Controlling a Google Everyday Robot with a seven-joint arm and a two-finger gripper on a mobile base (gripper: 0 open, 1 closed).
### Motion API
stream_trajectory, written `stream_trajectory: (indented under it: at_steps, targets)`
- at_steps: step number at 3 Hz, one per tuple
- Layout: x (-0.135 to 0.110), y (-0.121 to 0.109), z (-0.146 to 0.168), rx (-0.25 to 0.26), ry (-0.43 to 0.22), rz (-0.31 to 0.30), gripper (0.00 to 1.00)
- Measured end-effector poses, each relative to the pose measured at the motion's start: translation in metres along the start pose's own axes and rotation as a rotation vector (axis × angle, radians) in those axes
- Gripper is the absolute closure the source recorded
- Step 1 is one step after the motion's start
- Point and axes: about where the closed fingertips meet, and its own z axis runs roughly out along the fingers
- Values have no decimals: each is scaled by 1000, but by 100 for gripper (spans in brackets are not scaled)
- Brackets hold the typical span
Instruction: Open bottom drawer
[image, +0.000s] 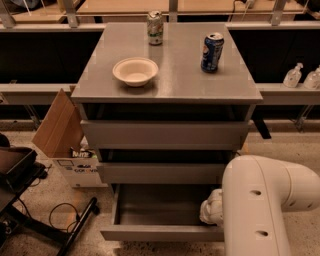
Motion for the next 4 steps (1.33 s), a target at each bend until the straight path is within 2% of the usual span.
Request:
stream_trajectory:
  at_steps: [1, 2, 3, 4]
  targets:
    - [-4, 36, 32, -96, -37, 13, 100]
    - [-7, 65, 44, -166, -44, 38, 100]
    - [-7, 65, 44, -166, -44, 39, 100]
    - [1, 106, 32, -249, 16, 60, 100]
